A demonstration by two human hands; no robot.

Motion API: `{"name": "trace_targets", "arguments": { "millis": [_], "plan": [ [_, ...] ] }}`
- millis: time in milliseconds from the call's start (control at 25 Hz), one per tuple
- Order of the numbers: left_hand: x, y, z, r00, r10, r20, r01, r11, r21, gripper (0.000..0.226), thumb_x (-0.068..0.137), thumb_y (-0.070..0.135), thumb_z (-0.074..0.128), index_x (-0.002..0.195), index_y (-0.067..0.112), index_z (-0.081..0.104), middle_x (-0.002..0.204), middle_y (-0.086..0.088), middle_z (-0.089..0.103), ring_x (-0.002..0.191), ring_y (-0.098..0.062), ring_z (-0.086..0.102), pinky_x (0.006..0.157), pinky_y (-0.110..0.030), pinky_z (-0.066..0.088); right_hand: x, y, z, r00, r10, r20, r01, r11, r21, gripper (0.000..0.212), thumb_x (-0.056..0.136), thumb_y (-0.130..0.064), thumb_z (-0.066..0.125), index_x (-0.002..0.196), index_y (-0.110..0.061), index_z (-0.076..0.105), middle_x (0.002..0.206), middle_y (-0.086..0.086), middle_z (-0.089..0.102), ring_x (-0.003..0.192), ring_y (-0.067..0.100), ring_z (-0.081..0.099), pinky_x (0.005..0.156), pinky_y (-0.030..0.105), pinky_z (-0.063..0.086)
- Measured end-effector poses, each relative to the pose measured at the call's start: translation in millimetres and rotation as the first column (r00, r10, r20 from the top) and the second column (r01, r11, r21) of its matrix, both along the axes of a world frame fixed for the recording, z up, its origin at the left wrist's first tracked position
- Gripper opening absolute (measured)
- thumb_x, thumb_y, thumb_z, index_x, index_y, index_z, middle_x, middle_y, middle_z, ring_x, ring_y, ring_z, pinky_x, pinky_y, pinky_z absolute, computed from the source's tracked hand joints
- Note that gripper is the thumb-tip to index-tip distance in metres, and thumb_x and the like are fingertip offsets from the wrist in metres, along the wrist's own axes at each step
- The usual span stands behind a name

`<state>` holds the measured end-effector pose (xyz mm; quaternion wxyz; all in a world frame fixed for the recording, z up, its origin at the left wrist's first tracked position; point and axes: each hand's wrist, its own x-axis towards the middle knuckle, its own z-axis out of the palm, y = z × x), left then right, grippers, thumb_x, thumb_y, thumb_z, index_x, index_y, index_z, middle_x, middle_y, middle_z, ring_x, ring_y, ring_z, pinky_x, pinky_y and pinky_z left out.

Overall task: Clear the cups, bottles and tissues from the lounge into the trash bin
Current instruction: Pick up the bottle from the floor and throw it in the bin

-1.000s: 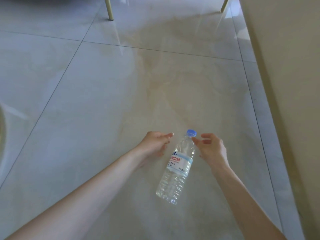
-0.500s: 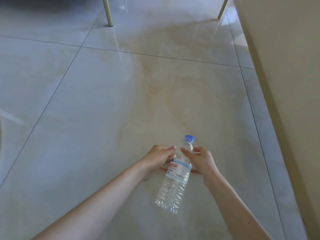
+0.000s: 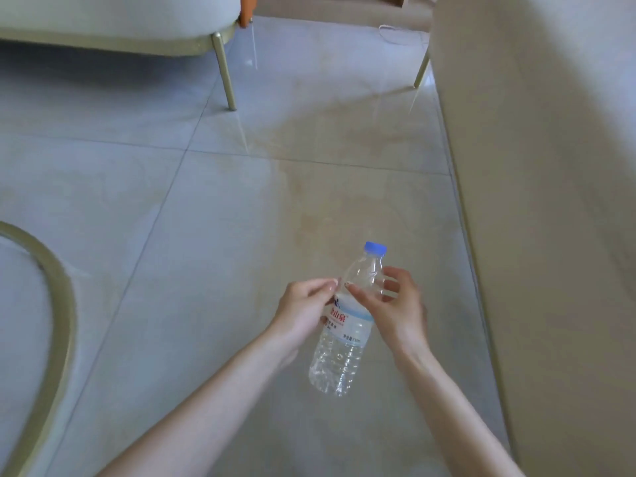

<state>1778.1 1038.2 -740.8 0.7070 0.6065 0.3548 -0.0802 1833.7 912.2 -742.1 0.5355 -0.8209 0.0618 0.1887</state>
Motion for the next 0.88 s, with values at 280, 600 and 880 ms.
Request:
{"name": "trace_targets", "arguments": {
  "millis": [280,600,880],
  "plan": [
    [13.1,-14.3,355.3,0.982,-0.138,0.128,0.133,0.990,0.043,0.025,0.100,0.011,0.050,0.120,0.011,0.066,0.112,-0.002,0.072,0.101,-0.012,0.068,0.083,-0.029,0.056,4.5,-34.3,343.4,0.993,-0.038,0.112,0.020,0.988,0.155,0.048,0.067,-0.030,0.085,0.107,-0.030,0.059,0.104,-0.010,0.068,0.093,0.010,0.066,0.080,0.028,0.055],
    [12.8,-88.3,741.0,0.847,-0.418,0.329,0.378,0.908,0.180,0.027,0.090,0.004,0.063,0.116,0.011,0.068,0.109,0.001,0.073,0.082,0.009,0.067,0.079,-0.013,0.054,-26.0,-133.9,739.7,0.948,-0.153,0.280,0.094,0.973,0.213,0.053,0.056,-0.042,0.085,0.103,-0.035,0.062,0.101,-0.013,0.072,0.092,0.007,0.070,0.076,0.031,0.058],
    [6.0,-172.4,916.3,0.553,-0.662,0.506,0.673,0.713,0.196,0.035,0.086,0.021,0.068,0.121,0.014,0.068,0.114,0.002,0.072,0.103,-0.007,0.068,0.087,-0.025,0.057,-86.5,-227.7,916.1,0.806,-0.360,0.470,0.261,0.929,0.264,0.053,0.061,-0.030,0.083,0.110,-0.024,0.063,0.104,-0.007,0.072,0.092,0.011,0.071,0.075,0.028,0.058]
  ]
}}
